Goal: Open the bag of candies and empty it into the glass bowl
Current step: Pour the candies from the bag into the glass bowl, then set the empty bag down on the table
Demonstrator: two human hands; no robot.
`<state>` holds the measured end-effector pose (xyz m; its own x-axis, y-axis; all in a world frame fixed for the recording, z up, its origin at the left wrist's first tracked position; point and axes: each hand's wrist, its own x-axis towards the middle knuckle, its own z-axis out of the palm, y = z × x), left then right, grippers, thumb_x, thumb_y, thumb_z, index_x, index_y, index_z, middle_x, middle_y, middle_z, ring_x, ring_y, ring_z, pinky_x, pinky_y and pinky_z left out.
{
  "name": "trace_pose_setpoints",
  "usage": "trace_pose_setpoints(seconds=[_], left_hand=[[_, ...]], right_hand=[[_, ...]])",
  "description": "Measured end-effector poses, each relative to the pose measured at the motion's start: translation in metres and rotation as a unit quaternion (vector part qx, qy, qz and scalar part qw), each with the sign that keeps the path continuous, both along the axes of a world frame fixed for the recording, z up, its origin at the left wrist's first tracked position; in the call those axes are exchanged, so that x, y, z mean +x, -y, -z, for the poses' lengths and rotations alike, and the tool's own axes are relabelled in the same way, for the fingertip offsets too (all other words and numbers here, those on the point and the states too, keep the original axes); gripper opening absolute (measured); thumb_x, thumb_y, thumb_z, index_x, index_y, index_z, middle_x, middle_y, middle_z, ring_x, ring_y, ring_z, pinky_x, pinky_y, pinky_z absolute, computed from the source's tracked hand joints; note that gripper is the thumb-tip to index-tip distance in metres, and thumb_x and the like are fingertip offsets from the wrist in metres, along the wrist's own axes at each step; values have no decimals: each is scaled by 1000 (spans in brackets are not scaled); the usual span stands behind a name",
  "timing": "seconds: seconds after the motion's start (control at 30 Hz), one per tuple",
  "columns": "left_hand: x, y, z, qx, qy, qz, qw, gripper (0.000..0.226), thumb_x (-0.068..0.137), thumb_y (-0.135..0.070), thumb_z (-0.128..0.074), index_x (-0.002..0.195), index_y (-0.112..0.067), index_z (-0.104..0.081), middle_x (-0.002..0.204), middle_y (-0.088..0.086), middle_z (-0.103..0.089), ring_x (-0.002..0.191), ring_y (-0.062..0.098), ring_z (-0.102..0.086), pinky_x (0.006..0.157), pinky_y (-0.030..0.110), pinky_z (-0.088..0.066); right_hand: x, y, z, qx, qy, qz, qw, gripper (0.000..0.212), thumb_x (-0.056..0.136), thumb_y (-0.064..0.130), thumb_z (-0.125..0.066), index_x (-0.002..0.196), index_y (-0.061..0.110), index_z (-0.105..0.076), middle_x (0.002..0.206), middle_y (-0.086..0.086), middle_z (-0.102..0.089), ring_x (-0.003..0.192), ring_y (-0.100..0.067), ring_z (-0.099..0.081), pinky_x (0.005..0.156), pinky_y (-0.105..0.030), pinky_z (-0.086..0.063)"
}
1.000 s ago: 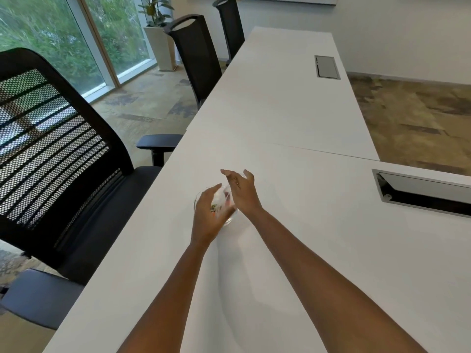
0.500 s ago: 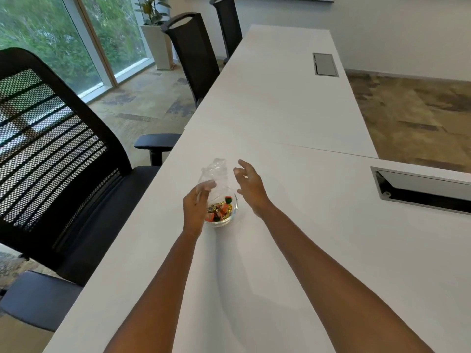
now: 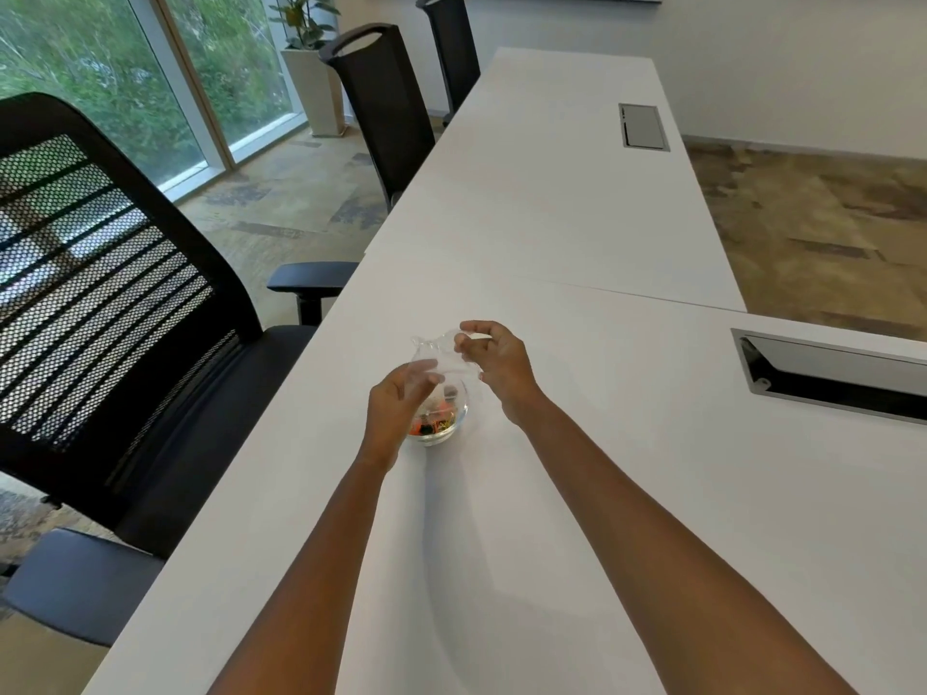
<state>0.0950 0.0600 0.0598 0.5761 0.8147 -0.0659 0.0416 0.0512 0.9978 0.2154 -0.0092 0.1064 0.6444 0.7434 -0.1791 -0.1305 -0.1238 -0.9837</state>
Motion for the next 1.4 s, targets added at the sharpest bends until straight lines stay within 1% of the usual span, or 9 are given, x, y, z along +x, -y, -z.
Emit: trace_pose_setpoints(seconds=[0.17, 0.4, 0.53, 0.67, 0.8, 1.03, 1.2, 1.3, 1.4], left_hand=[[1, 7, -3, 9, 33, -77, 996, 17, 93, -11, -51, 84, -7, -65, 69, 1, -61, 52, -7, -59, 56, 6, -49], [-5, 22, -5, -61, 41, -97, 993, 29, 93, -17, -51, 68, -16, -64, 44, -16, -63, 39, -4, -50, 42, 6, -42], [-11, 29, -5, -103, 35, -63, 992, 23, 91, -24, -54, 71, -19, -65, 48, -12, -65, 46, 0, -56, 50, 12, -49], [-18, 34, -1, -114, 18, -73, 991, 26, 91, -28, -54, 69, -20, -65, 58, -8, -66, 49, 0, -59, 52, 18, -46], [-22, 44, 6, -126, 2, -113, 986, 29, 92, -26, -54, 65, -21, -61, 55, -10, -63, 53, 7, -54, 55, 22, -40], [-35, 60, 26, -206, 24, -240, 948, 28, 94, -22, -51, 66, -16, -53, 67, 1, -49, 59, 12, -45, 57, 22, -38], [-46, 72, 40, -240, 37, -304, 921, 16, 93, -20, -52, 82, -11, -58, 78, 5, -53, 64, 15, -49, 61, 24, -42], [-53, 72, 43, -146, -53, -389, 908, 27, 90, -10, -54, 115, -3, -51, 105, 17, -56, 88, 29, -56, 79, 39, -47], [-64, 72, 42, 103, -146, -373, 910, 31, 85, 0, -57, 115, 2, -53, 111, 24, -60, 101, 35, -57, 91, 46, -46]], right_hand=[[-11, 5, 6, -10, -13, 18, 1000, 34, 84, 14, -65, 116, 6, -56, 71, 1, -56, 67, -9, -55, 61, -16, -45], [-19, 19, 8, 73, -256, 122, 956, 24, 83, 4, -65, 104, 8, -55, 68, -4, -51, 59, -12, -44, 66, -18, -45], [-17, 31, 14, 32, -183, 97, 978, 29, 83, 5, -66, 111, 1, -58, 68, -3, -54, 59, -11, -47, 68, -19, -47], [-15, 43, 21, -54, -57, 27, 997, 39, 78, 11, -71, 114, -1, -59, 63, -2, -52, 64, -17, -48, 79, -31, -46], [-18, 53, 31, -98, 17, -19, 995, 40, 75, 12, -74, 112, 0, -61, 63, 0, -54, 62, -12, -51, 71, -25, -45], [-34, 72, 54, -184, -24, -103, 977, 48, 78, 15, -73, 121, 10, -52, 89, -7, -65, 87, -18, -59, 82, -32, -46], [-52, 81, 72, -191, -30, -77, 978, 15, 80, 0, -64, 95, 1, -66, 66, -2, -58, 57, -10, -53, 58, -18, -46], [-57, 80, 72, -221, 61, -109, 967, 19, 81, -2, -60, 99, -6, -66, 64, 5, -60, 54, -6, -53, 48, -8, -43], [-60, 76, 68, -245, 159, -183, 938, 22, 83, -2, -52, 97, -1, -69, 83, -10, -73, 69, -15, -61, 64, -18, -46]])
